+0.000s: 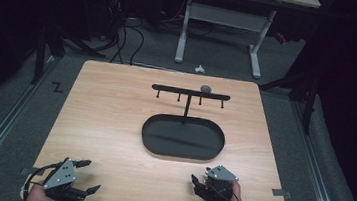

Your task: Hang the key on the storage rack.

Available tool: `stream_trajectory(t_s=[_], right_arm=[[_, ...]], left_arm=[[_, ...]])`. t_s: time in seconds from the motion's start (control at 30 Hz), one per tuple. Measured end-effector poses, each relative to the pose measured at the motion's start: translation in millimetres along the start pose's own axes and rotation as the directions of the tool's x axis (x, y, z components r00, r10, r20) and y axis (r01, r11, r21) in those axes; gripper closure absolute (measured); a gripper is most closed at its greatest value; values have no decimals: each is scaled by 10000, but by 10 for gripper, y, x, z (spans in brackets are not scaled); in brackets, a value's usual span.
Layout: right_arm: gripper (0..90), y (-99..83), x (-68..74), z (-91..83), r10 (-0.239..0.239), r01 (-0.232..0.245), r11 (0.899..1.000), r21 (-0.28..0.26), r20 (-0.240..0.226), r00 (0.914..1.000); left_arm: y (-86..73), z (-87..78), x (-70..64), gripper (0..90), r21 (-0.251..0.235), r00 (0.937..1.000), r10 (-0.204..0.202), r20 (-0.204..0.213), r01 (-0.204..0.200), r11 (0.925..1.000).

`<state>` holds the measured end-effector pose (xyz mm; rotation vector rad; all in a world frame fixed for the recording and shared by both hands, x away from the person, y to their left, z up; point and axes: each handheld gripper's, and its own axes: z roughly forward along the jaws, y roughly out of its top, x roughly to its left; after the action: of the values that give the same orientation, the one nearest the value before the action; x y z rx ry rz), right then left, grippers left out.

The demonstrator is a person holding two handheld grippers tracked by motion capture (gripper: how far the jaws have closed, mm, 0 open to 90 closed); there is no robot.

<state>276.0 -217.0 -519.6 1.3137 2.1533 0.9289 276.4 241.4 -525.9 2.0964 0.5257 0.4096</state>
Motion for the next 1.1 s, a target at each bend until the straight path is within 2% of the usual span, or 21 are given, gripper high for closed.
stream_trajectory(t_s=[0.23,0.3,0.43,0.63,0.83,1.0,1.1], right_arm=[[367,-21,-24,7,-49,49,10000,5,16,10000],[343,-40,-55,-9,185,-185,9998,-114,5,9998],[330,-47,-77,-18,287,-289,9991,-306,-49,9996],[330,-49,-82,-17,434,-438,9988,-235,-185,9989],[304,-50,-112,-37,236,-232,9992,-324,115,9997],[298,-57,-157,-64,193,-187,9994,-275,195,9996],[297,-67,-192,-87,341,-336,9991,-245,186,9992]], left_arm=[[12,29,9,153,10,10000,13,50,-13,10000],[19,41,2,153,65,9999,76,117,-77,9999],[17,30,4,153,26,9999,60,102,-61,10000],[17,33,8,153,18,9999,43,98,-43,10000],[18,36,3,153,55,9999,62,131,-62,10000],[19,36,4,153,29,9999,56,116,-57,10000],[20,35,6,153,42,9999,62,123,-63,10000]])
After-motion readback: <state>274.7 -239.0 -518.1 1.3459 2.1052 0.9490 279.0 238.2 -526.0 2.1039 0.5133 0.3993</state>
